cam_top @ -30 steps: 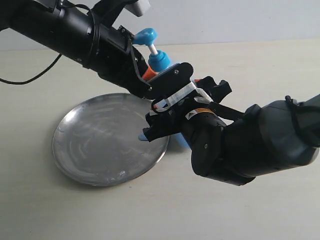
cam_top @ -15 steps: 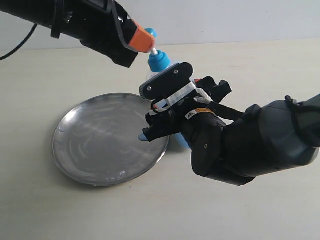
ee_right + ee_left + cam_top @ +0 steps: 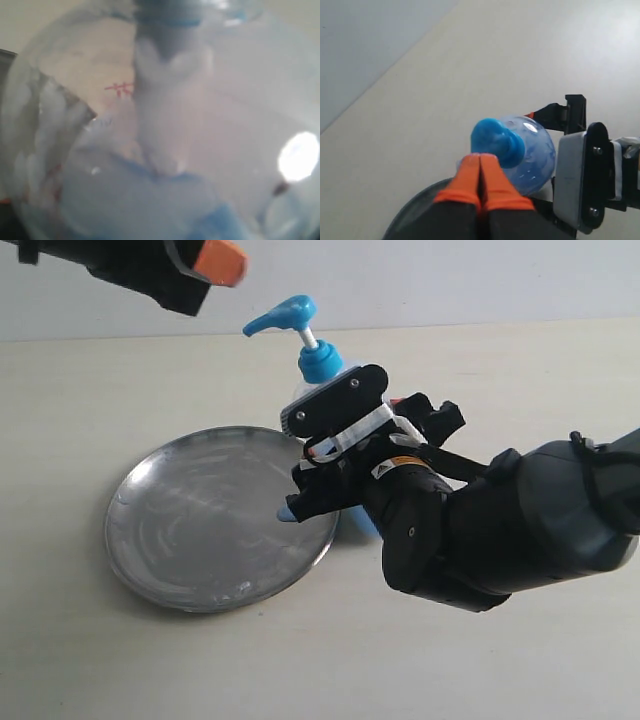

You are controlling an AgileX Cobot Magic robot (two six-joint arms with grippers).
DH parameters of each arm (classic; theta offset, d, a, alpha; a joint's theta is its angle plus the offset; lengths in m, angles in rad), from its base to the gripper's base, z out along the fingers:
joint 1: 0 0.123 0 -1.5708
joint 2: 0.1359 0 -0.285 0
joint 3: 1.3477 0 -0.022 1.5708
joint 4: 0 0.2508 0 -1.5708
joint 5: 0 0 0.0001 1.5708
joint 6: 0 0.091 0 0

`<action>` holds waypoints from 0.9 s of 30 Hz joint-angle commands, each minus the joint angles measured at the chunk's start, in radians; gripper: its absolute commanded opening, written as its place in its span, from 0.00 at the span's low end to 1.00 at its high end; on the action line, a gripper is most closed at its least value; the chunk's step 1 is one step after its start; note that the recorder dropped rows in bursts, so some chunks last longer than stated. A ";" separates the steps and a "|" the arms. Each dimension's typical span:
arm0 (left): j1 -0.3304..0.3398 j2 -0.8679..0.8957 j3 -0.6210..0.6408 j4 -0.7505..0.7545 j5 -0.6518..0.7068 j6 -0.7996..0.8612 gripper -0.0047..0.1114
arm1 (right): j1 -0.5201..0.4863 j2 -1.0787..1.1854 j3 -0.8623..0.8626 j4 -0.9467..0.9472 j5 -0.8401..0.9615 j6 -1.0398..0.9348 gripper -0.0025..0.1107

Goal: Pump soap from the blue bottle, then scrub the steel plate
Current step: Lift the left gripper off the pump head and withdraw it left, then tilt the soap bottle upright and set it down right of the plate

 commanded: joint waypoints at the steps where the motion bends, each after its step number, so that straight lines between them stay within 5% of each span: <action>1: 0.057 -0.074 0.012 -0.004 -0.016 -0.024 0.04 | 0.002 0.012 0.002 0.047 0.028 0.005 0.02; 14: 0.208 -0.345 0.388 -0.085 -0.223 -0.049 0.04 | -0.057 -0.009 0.002 0.054 0.085 0.137 0.02; 27: 0.232 -0.500 0.575 -0.116 -0.308 -0.079 0.04 | -0.057 -0.015 0.002 0.130 0.085 0.187 0.02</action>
